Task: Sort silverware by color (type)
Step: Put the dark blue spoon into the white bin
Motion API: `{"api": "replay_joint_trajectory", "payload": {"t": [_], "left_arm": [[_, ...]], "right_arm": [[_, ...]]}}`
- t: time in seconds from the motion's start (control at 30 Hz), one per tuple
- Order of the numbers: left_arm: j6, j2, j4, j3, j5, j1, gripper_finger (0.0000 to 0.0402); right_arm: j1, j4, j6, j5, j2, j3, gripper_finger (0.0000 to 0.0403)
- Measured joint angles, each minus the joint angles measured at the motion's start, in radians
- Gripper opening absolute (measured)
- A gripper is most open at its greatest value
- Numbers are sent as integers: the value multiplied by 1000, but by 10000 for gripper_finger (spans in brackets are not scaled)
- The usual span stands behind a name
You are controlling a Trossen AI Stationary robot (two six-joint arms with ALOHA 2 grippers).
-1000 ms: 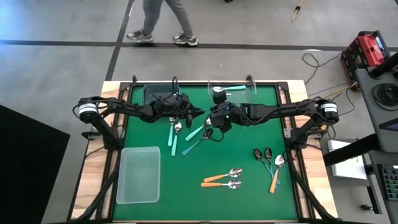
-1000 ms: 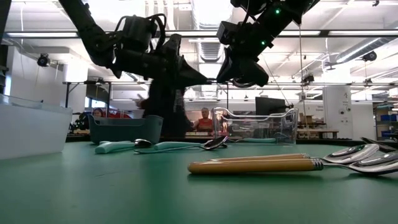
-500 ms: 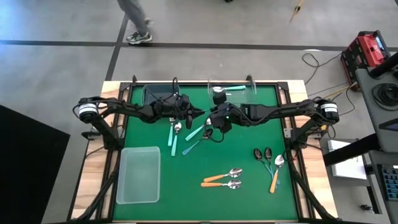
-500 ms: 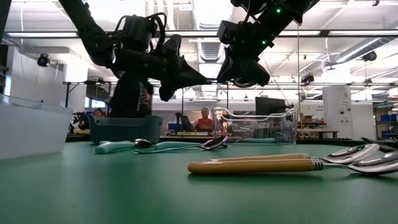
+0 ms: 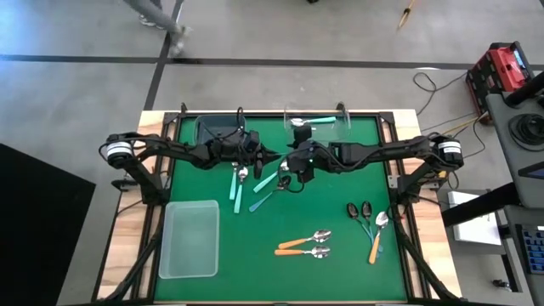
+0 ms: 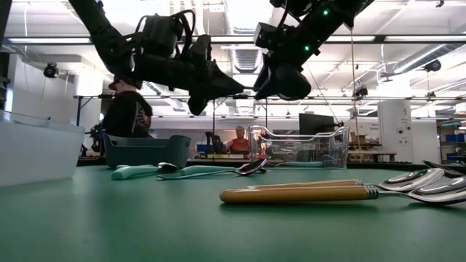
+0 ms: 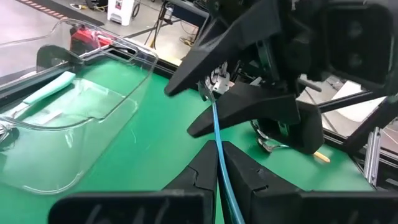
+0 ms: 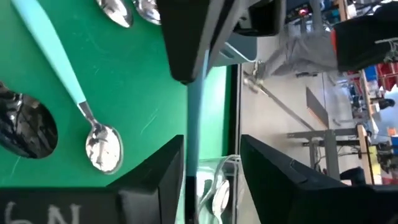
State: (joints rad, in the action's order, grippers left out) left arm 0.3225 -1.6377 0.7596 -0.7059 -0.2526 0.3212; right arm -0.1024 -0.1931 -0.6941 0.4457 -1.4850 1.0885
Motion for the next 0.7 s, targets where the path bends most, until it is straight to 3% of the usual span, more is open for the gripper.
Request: {"api": "replay_joint_trajectory", "payload": {"t": [0.43,0.7], "left_arm": [[-75,39,15,16,59,6,0],[-110,188,47,67,61,40,0]], "right_arm": [[4,113,137,-12,179,0,147],[6,161,261,-210,367,-14,134]]}}
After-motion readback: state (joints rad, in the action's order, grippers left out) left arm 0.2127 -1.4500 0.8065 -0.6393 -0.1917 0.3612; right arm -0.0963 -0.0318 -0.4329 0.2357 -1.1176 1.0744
